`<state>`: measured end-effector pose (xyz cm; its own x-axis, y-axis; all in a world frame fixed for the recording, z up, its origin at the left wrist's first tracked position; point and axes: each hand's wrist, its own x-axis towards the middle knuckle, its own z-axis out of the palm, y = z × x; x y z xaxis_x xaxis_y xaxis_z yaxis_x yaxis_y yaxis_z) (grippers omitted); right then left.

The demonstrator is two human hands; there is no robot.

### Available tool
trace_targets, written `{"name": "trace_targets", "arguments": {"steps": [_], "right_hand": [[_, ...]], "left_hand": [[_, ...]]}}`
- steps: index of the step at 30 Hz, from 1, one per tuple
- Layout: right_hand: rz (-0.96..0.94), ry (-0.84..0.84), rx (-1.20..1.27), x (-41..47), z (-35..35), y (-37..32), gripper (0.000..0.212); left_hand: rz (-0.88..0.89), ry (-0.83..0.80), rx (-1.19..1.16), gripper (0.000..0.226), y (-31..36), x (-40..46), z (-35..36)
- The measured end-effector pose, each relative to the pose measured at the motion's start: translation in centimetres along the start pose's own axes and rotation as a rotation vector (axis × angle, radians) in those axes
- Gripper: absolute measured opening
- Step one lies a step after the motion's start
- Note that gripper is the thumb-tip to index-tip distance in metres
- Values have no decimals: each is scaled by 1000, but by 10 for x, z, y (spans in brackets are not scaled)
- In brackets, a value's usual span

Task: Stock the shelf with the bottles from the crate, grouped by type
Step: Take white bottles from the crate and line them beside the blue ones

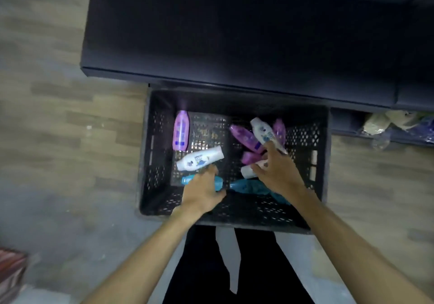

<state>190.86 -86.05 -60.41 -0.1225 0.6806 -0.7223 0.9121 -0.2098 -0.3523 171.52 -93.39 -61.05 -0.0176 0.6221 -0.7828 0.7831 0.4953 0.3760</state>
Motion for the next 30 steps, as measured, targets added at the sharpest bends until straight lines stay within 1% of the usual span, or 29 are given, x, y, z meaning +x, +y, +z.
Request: {"name": "trace_targets", "arguments": {"steps": [2,4,6,8,10,12,14,15,17,20,21,23,25,28,30], "right_hand": [[31,-42,-25,22,21,9,58],[62,-50,-33,44,38,17,52],[93,-29,-47,65,49,27,56],[133,4,-59,86,55,38,65],[165,37,-97,106,58,49,65],[185,59,-148,127,60,59,58],[196,51,-197,145,62,68,55],[196,44,-223,153,62,73,56],[193,26,-282,168,63,80,64],[200,-11,-334,184,62,87,80],[199,-18,-340,188,61,89,83],[183,-13,-354,193,62,93,82],[160,0,-378,196,63,97,77],[160,6,-419,200,66,100,76],[173,10,-445,202,70,101,79]], "left_hand": [[-95,-31,-121,43,-16,25,16],[-185,-32,-272,47,-30,51,28],[-242,7,-346,49,-41,77,40],[-310,65,-418,50,-49,102,51],[-369,122,-406,48,-57,123,64],[-423,141,-377,47,-65,141,77],[-502,182,-379,55,-68,156,91],[-543,231,-389,59,-69,162,97],[-637,328,-480,67,-68,176,103],[-796,315,-698,90,-63,199,105],[-848,312,-772,92,-60,207,104],[-934,337,-849,91,-54,220,104],[-995,387,-828,87,-48,231,104],[-996,461,-798,69,-43,245,105],[-954,434,-805,63,-45,245,111]]}}
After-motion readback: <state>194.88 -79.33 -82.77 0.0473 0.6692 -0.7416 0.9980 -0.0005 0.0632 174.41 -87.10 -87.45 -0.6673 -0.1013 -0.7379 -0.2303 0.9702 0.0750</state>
